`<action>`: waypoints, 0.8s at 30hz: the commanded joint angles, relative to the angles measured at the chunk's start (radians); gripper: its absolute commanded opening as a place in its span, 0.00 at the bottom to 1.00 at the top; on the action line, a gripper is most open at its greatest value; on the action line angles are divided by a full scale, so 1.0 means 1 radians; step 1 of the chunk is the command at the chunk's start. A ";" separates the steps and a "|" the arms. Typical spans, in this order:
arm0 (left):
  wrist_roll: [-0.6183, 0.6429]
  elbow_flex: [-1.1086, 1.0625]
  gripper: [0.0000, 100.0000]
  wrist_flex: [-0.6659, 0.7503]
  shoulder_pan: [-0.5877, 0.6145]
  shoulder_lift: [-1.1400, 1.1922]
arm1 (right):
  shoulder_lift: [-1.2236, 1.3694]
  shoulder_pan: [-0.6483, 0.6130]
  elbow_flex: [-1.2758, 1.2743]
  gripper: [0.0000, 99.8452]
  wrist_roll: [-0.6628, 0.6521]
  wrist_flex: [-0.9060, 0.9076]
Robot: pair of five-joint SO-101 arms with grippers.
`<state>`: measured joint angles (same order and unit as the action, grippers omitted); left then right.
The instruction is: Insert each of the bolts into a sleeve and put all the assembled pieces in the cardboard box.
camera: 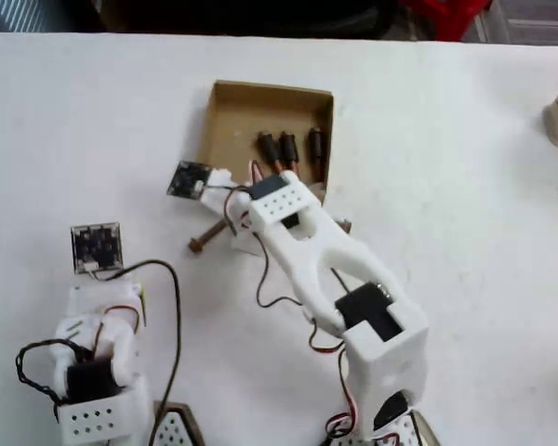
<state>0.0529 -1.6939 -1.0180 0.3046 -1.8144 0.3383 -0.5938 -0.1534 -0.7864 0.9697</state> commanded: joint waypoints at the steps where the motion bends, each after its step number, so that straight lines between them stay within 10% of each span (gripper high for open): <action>1: -0.012 0.002 0.10 0.003 0.010 -0.008 | -0.012 0.004 0.012 0.16 -0.014 -0.012; 24: -0.012 0.002 0.10 0.002 0.010 -0.008 | 0.193 0.002 0.259 0.13 0.129 0.105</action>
<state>0.0529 -1.6939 -1.0180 0.3046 -1.8144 0.4948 -0.6045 0.0123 -0.6697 1.0280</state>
